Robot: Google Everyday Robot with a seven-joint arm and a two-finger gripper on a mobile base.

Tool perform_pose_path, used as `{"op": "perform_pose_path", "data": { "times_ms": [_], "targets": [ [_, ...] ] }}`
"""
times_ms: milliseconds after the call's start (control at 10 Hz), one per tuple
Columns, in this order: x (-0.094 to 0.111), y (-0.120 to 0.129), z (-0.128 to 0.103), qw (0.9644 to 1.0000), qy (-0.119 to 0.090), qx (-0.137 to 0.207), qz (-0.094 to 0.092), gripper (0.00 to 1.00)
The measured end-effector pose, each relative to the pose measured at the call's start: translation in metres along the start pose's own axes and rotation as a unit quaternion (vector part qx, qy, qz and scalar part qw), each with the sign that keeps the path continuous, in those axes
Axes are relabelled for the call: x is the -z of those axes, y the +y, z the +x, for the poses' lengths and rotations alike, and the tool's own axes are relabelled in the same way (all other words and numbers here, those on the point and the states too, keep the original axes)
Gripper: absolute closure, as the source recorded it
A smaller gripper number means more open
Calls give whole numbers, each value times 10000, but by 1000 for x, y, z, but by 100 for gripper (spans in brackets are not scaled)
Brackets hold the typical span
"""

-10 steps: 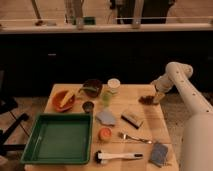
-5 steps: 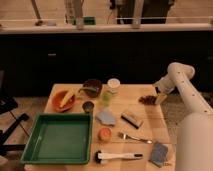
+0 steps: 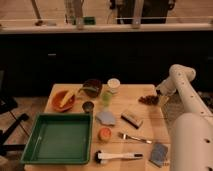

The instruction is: Place grapes in tray

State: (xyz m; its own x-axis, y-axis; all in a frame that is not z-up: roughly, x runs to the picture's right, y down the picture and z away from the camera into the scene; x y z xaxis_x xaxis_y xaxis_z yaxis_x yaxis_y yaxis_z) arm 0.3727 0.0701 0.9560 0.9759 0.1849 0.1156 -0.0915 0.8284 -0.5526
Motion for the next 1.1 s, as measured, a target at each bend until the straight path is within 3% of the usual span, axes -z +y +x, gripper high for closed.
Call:
{"op": "perform_pose_path", "data": {
  "times_ms": [400,1100],
  "targets": [
    [-13,5,-3,9996,-4,59,-264,21],
    [-21,1,-20,9990,-49,190,-410,88]
  ]
}}
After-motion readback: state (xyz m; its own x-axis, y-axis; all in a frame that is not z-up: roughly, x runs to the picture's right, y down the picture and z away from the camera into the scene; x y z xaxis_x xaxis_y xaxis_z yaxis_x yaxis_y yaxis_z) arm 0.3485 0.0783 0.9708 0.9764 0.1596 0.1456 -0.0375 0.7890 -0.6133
